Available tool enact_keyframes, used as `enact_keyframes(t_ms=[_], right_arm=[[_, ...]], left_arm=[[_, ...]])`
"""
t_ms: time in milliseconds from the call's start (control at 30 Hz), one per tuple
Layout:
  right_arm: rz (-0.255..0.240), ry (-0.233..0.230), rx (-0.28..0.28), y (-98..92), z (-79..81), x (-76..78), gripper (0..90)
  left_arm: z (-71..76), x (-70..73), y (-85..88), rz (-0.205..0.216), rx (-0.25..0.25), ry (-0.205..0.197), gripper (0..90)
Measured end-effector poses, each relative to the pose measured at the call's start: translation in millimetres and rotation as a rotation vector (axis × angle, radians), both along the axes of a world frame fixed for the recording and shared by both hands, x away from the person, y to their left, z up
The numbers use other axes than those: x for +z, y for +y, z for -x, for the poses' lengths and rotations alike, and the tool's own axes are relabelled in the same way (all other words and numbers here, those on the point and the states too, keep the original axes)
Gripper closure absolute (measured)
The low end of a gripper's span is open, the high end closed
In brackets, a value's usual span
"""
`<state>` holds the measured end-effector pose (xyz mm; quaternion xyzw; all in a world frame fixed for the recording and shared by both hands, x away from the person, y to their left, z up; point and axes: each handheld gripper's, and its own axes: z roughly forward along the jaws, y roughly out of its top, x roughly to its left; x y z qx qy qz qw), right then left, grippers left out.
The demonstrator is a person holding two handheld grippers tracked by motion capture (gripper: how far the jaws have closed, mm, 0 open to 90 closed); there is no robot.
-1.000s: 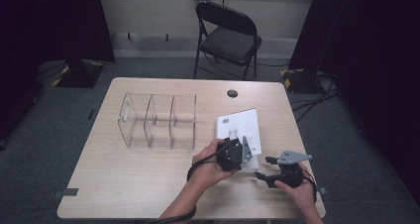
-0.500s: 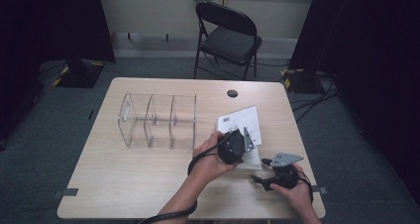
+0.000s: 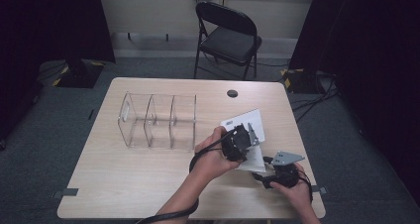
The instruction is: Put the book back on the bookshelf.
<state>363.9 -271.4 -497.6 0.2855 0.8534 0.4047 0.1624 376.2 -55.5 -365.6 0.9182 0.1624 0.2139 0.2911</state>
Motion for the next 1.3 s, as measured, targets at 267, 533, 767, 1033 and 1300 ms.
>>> enact_keyframes(t_ms=[267,533,767,1033,1300], right_arm=[[-0.028,-0.021,-0.004,-0.8,-1.6,0.9,23.2],[-0.067,-0.089,-0.009,-2.8,1.4,13.1,23.8],[-0.071,-0.089,-0.019,-6.5,0.2,13.1,23.7],[-0.044,-0.128,-0.013,-2.4,0.9,16.6,24.1],[0.011,-0.188,0.053,3.2,2.6,27.0,25.9]], left_arm=[[3.8,7.2,0.0,-0.012,0.008,0.013,56.4],[6.6,7.2,-0.4,-0.019,0.004,0.021,56.4],[8.0,7.0,-0.2,-0.015,0.008,0.023,56.4],[9.6,7.5,-1.7,-0.024,0.005,0.018,56.5],[11.2,13.3,-2.0,-0.041,0.000,0.023,57.2]])
